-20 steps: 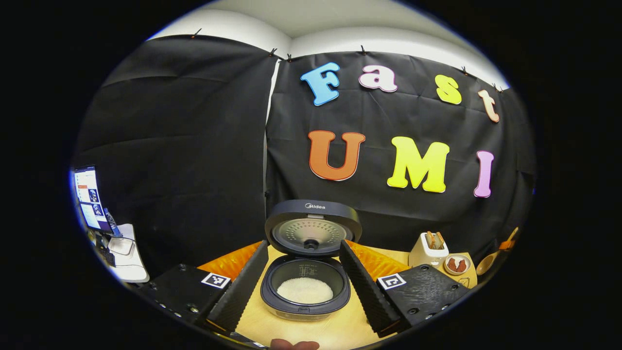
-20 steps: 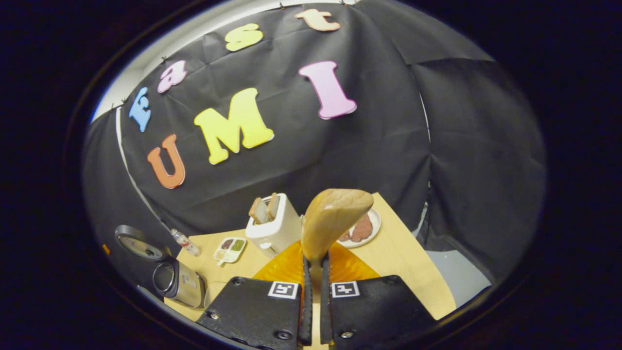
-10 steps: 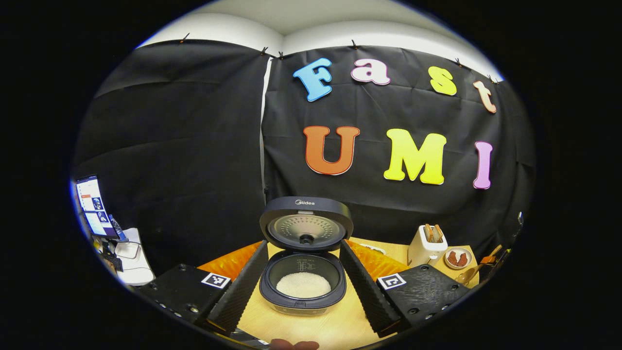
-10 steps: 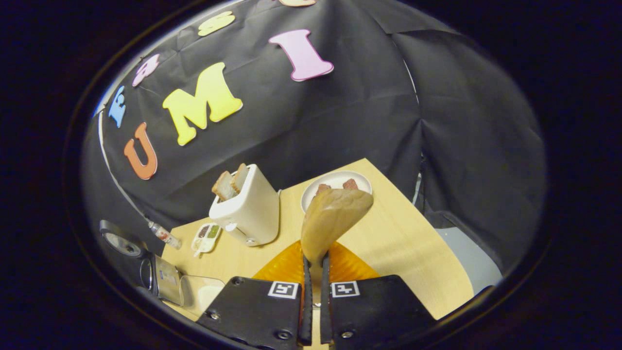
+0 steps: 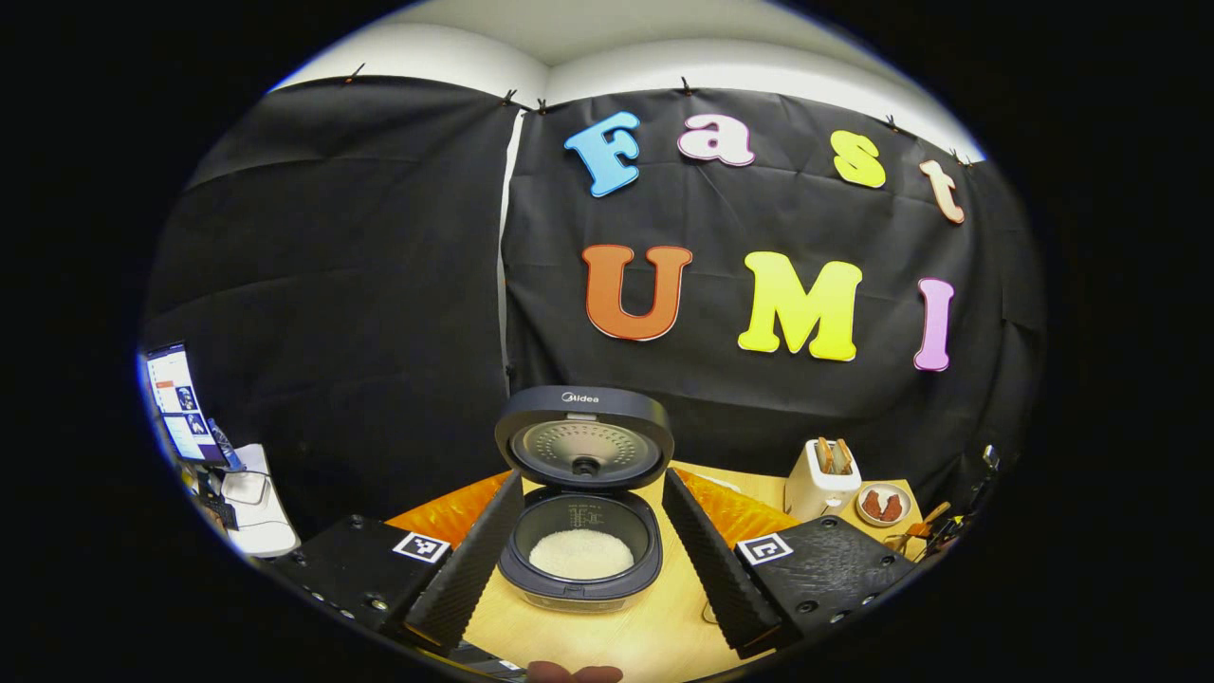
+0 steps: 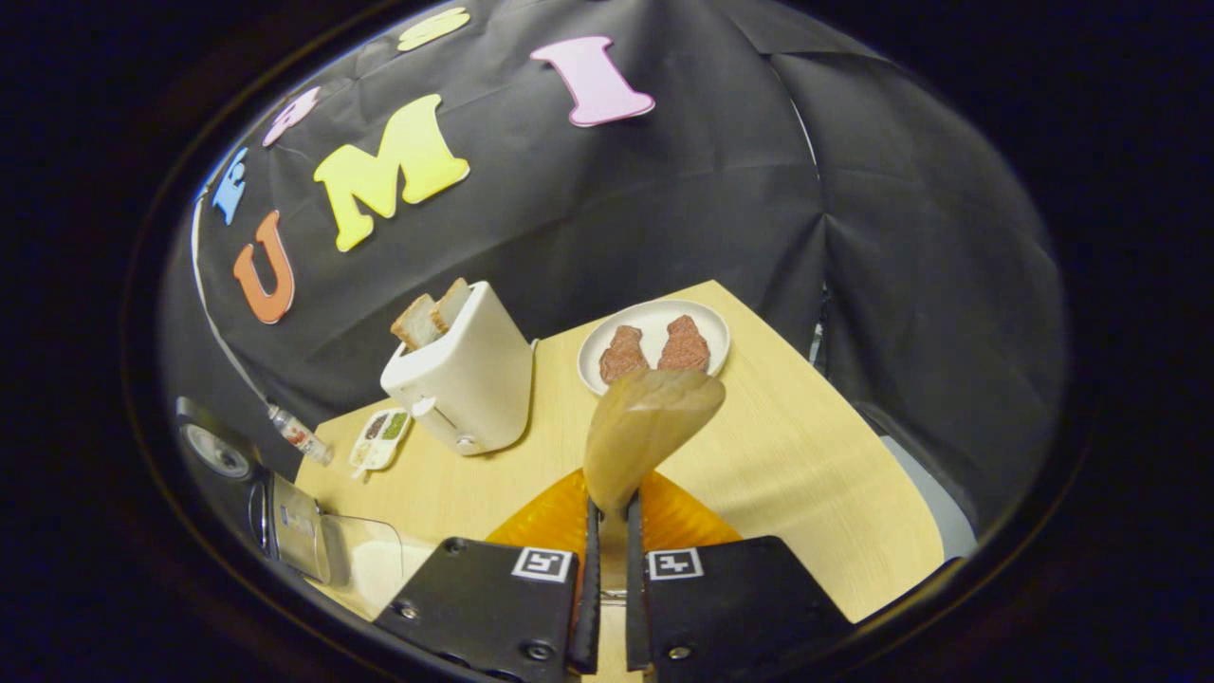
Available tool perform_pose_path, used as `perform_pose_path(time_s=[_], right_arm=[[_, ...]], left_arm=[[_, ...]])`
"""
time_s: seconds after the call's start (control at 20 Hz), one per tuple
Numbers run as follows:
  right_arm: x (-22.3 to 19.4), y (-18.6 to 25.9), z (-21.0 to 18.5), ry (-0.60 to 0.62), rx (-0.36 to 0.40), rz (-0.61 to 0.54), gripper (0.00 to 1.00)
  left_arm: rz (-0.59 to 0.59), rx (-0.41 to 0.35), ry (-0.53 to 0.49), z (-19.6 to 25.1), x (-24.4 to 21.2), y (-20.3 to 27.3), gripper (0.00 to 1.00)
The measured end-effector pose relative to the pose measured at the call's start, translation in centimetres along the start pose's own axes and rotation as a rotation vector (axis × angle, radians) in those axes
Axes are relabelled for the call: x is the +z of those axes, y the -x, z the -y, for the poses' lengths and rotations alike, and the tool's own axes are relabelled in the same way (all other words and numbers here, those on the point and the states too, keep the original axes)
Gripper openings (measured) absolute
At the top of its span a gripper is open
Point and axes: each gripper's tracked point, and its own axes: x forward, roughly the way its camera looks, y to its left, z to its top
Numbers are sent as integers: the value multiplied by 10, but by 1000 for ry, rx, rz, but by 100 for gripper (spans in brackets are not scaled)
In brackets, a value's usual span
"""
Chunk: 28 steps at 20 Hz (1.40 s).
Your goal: Close the left gripper, press the button to open the rice cooker; take a wooden spoon from the chopstick holder with the right hand, scoop a spoonful of rice and pour it into the rice cooker, then put the wooden spoon back into the chopstick holder.
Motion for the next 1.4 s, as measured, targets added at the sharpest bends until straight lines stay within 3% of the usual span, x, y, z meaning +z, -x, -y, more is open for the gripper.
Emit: perform_pose_path(time_s=[0.15,0.2,0.25,0.35,0.45,0.5,0.55,0.75,0.85,0.95,1.15,1.4], right_arm=[[11,9,-6,29,9,39,25],[16,14,-7,36,10,52,32],[21,17,-6,45,0,69,48],[33,32,-2,63,-28,108,71],[48,46,1,73,-55,157,74],[56,56,2,82,-70,181,80],[65,68,3,92,-82,212,91],[102,124,-1,136,-123,332,89],[112,152,-8,157,-129,376,96],[116,177,-8,175,-153,415,97],[102,226,-9,173,-161,427,99],[88,279,17,176,-261,475,99]], left_arm=[[21,-11,3,-1,7,-5,95],[32,-17,-4,-1,11,-8,95],[40,-26,-11,-1,15,-11,95],[68,-38,-19,-1,25,-13,95],[104,-46,-23,-4,41,-18,95],[123,-50,-32,-5,48,-20,94],[147,-52,-44,-6,57,-23,94],[196,-68,-41,-8,80,-45,94],[199,-72,-24,-12,83,-60,94],[190,-41,-45,-24,82,-81,94],[144,-51,-67,-28,72,-120,95],[78,-103,-80,-21,57,-167,95]])
